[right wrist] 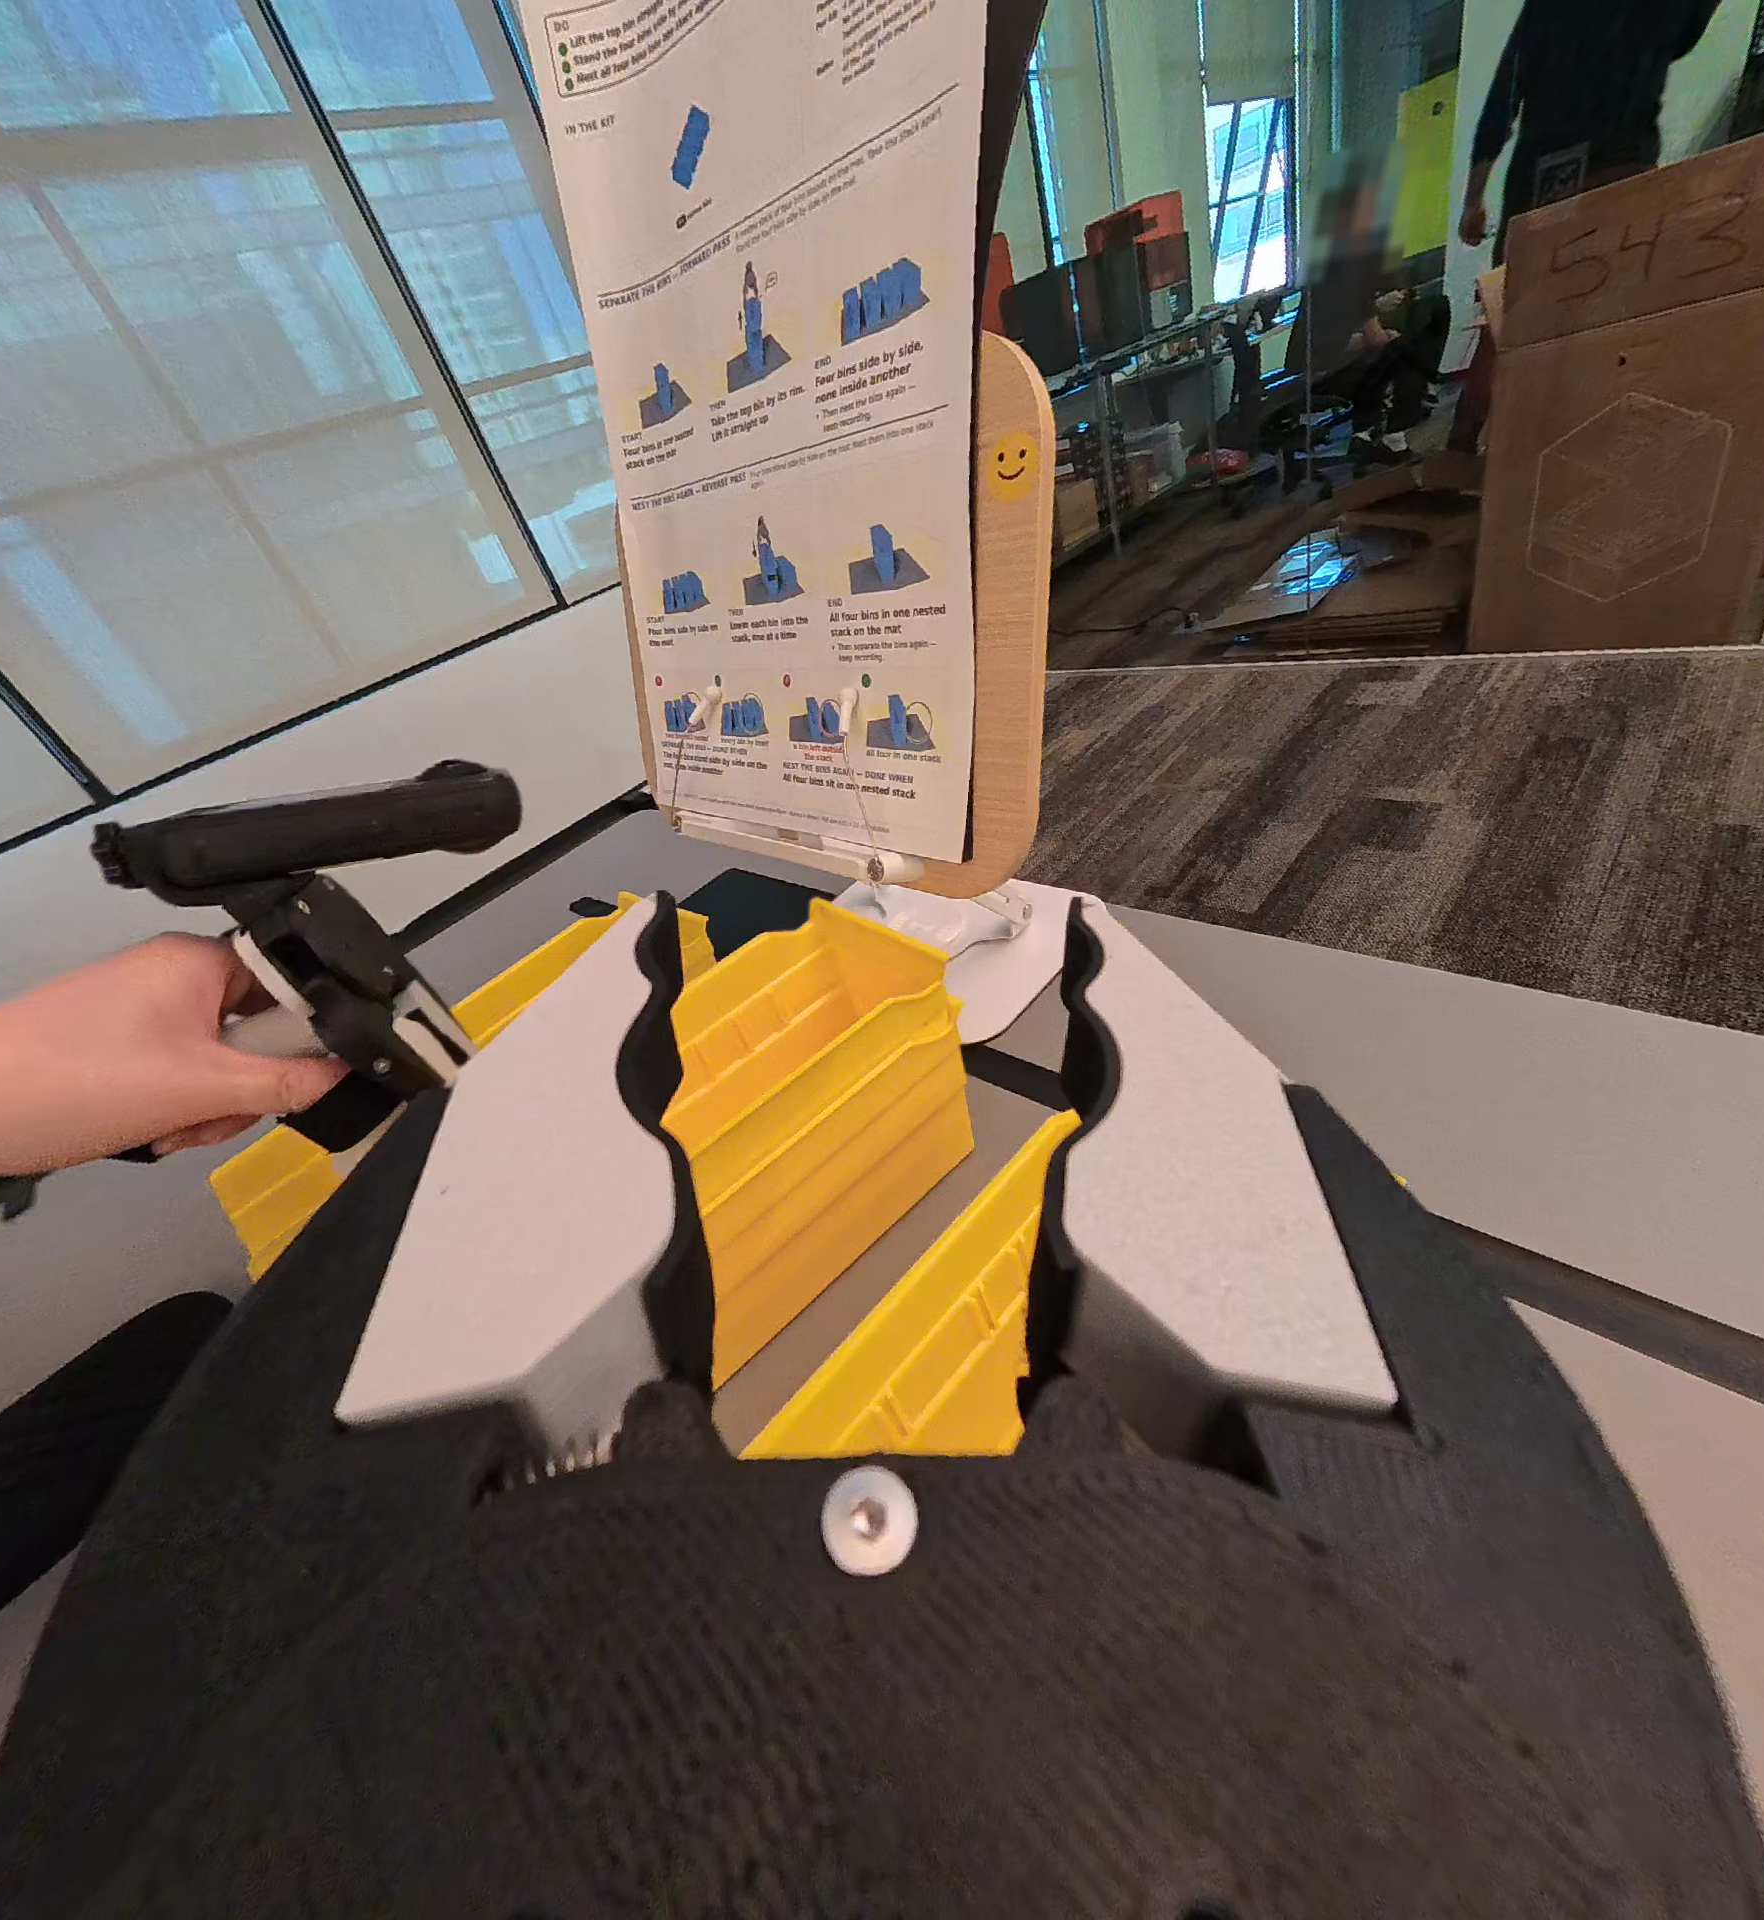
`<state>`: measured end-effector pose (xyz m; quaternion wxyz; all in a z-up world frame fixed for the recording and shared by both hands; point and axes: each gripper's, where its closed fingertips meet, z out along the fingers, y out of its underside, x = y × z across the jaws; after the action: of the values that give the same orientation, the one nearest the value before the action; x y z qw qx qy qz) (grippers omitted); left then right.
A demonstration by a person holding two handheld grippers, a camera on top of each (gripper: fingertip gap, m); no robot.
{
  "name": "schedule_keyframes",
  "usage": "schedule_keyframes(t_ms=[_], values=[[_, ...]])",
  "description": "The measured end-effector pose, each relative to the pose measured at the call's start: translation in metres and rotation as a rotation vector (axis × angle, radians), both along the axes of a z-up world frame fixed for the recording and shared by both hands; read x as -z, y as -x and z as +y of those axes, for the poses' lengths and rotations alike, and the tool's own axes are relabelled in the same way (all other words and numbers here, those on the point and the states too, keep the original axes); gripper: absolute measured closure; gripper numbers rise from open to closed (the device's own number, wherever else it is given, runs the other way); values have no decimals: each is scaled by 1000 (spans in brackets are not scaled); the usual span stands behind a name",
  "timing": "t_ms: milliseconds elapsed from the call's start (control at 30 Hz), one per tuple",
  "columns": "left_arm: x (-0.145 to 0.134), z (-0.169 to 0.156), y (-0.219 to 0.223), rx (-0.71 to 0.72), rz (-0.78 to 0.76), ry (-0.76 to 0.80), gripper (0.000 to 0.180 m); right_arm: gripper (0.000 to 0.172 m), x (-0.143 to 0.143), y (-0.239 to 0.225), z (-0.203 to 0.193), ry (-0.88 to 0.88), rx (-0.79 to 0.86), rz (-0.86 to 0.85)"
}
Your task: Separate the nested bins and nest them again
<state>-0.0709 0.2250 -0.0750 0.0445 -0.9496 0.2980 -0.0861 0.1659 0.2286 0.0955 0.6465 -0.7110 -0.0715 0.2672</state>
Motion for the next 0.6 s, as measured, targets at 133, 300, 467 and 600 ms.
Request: schedule_keyframes(t_ms=[133,300,467,600], values=[[0,-21,9,5,82,-16,171,98,0,-1,0,0,-3,7],[0,-29,14,-70,116,-62,171,98,-3,-1,-3,-6,-4,11],[0,-23,10,-200,59,-56,173,98,-4,5,-4,-7,-18,8],[0,-7,4,-289,-24,-55,174,98,-5,8,-5,-9,-31,8]])
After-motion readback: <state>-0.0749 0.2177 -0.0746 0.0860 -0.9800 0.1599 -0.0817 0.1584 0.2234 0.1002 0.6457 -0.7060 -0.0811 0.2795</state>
